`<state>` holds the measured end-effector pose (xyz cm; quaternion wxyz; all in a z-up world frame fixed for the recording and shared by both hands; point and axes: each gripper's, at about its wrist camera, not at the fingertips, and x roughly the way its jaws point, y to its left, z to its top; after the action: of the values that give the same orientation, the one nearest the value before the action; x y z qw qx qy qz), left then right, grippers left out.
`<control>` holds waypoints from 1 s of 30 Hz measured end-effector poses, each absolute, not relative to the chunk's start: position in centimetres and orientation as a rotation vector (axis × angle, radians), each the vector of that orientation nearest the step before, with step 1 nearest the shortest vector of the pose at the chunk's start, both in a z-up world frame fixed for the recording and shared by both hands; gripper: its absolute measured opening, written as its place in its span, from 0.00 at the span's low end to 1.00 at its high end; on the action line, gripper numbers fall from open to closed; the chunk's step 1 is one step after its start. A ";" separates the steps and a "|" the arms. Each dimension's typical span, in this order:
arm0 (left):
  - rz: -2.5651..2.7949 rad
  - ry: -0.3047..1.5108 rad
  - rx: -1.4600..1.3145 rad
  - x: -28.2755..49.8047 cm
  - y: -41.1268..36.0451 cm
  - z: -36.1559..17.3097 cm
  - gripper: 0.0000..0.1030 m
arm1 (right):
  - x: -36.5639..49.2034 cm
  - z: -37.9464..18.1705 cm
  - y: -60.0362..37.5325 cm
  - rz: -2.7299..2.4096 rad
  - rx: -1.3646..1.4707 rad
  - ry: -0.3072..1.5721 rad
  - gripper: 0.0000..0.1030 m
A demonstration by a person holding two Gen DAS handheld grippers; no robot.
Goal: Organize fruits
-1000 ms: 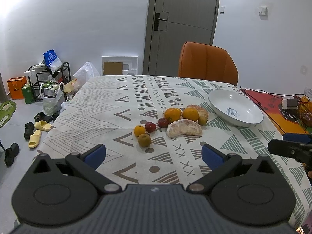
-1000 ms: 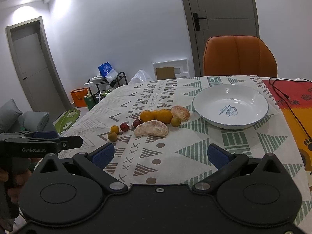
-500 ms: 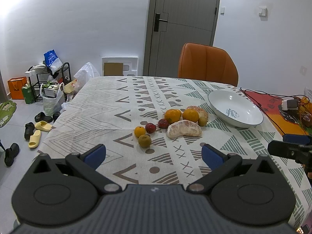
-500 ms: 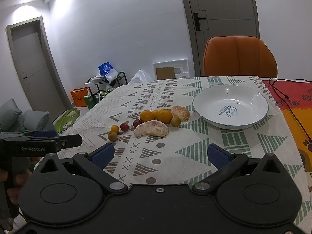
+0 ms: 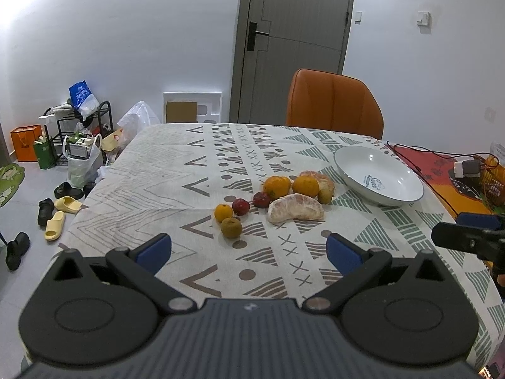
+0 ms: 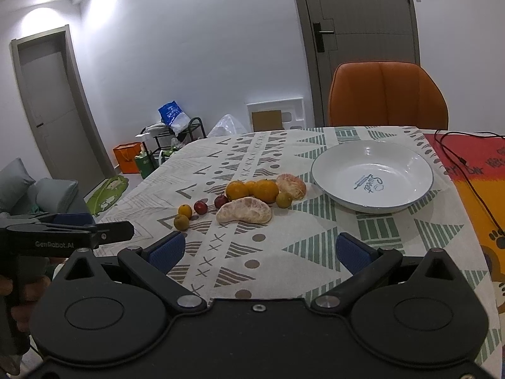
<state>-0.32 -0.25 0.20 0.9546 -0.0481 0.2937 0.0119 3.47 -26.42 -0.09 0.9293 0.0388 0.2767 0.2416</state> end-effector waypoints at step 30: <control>0.007 0.589 -0.108 1.8 -0.1 -0.8 1.00 | 5.1 -0.9 -27.2 0.489 0.095 0.538 1.00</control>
<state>1.80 -0.09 -0.78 0.9555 -0.0531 0.2901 0.0037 5.11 -27.23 -0.90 0.9334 0.0463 0.2632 0.2393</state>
